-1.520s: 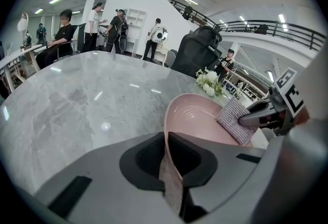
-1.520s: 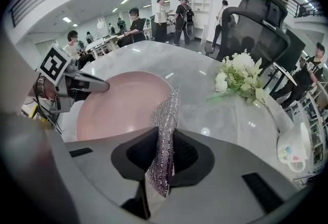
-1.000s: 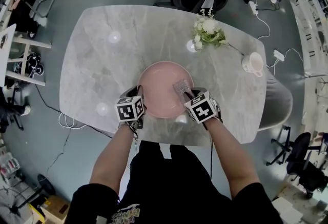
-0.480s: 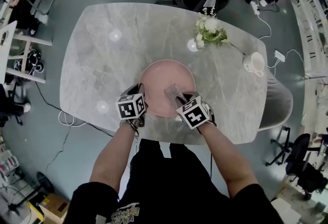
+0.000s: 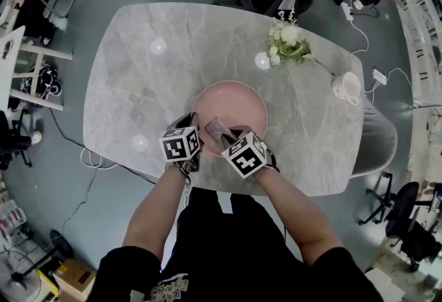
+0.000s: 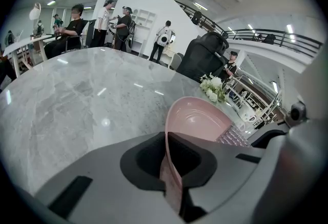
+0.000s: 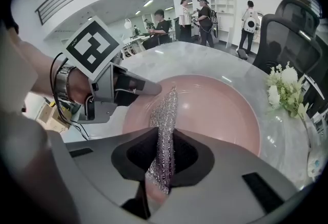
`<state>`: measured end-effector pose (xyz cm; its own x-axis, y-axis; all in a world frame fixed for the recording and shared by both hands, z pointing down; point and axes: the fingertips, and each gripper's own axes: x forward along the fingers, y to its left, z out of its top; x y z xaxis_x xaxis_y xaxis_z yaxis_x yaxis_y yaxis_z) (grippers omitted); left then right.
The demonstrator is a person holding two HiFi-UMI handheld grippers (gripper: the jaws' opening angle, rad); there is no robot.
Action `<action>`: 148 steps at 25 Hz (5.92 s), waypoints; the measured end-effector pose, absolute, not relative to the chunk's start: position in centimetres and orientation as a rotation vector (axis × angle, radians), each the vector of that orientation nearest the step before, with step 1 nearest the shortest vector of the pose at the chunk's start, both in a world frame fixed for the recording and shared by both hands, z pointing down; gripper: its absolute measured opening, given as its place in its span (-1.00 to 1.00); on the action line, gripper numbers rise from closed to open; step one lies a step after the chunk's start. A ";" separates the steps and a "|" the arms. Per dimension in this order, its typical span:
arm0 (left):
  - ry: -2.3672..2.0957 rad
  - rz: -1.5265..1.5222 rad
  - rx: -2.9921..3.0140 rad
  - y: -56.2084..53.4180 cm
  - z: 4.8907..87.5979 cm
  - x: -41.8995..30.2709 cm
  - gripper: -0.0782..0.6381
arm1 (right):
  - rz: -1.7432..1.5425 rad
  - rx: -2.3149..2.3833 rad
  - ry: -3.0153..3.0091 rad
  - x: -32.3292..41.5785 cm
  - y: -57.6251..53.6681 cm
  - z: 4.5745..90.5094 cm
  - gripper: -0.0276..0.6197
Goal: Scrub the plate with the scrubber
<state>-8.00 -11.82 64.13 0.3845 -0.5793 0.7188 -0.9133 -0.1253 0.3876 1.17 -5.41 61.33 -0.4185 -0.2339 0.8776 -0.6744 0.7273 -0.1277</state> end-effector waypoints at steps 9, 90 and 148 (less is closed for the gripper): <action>-1.284 0.484 1.804 -11.7 64.2 -8.1 -0.71 | 0.594 0.672 -1.992 -1.0 -6.3 62.1 -0.70; -1.286 0.483 1.820 -12.0 64.2 -8.2 -0.71 | 0.496 0.925 -1.739 11.9 -13.8 62.7 -0.68; -1.274 0.478 1.836 -12.1 64.3 -8.3 -0.71 | 0.171 0.748 -1.791 5.6 -20.4 61.9 -0.68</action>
